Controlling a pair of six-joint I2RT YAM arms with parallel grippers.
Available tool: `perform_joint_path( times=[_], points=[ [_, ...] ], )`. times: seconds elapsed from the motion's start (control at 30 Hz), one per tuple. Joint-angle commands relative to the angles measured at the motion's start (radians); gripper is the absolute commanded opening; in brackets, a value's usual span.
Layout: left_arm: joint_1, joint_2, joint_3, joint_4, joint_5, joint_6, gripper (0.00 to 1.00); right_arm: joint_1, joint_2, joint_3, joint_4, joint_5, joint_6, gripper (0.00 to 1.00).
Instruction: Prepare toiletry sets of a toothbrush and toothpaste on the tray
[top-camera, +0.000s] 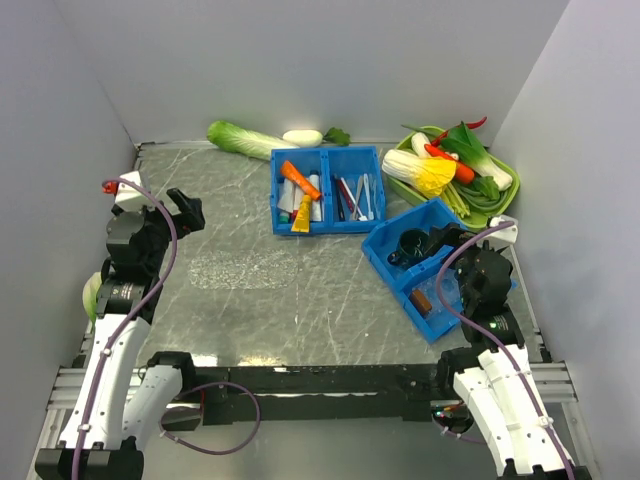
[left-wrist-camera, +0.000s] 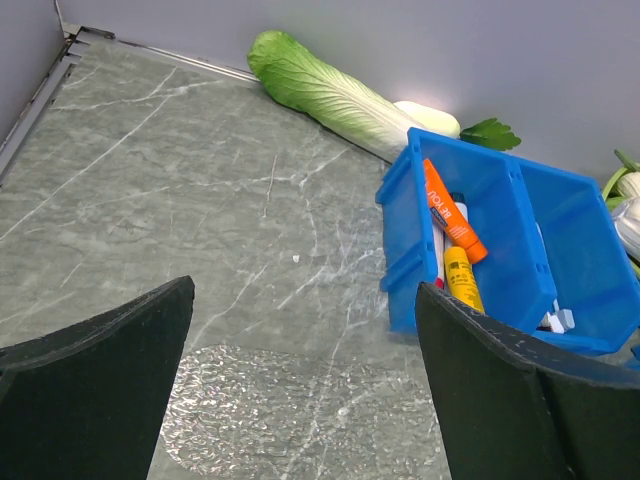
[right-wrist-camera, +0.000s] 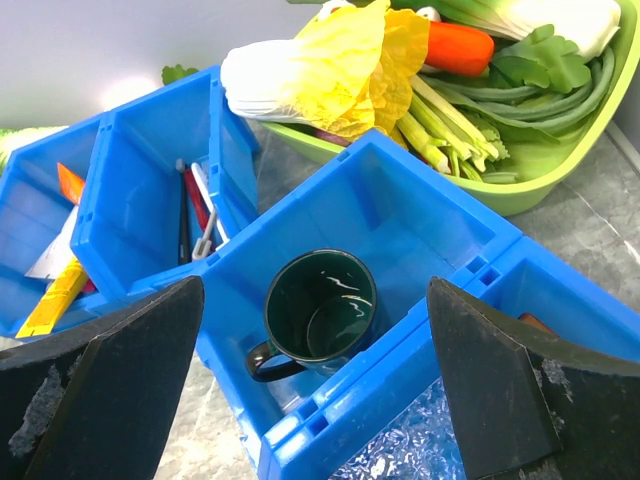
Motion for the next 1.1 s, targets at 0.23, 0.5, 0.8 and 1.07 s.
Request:
perform_joint_path(
  times=[0.23,0.5,0.8,1.07],
  points=[
    [0.002,0.028,0.008,0.068,0.062,-0.016,0.96,-0.005,0.027,0.097,-0.029,-0.041,-0.001,1.0],
    [0.002,0.039,0.002,0.041,-0.056,-0.028,0.97,-0.004,0.075,0.174,-0.128,-0.054,-0.038,1.0],
    [-0.123,0.152,0.097,0.057,-0.069,0.015,0.93,0.001,0.273,0.391,-0.403,-0.11,-0.1,0.84],
    [-0.24,0.296,0.18,0.191,0.135,0.01,0.94,0.175,0.45,0.444,-0.461,-0.045,-0.127,0.71]
  ],
)
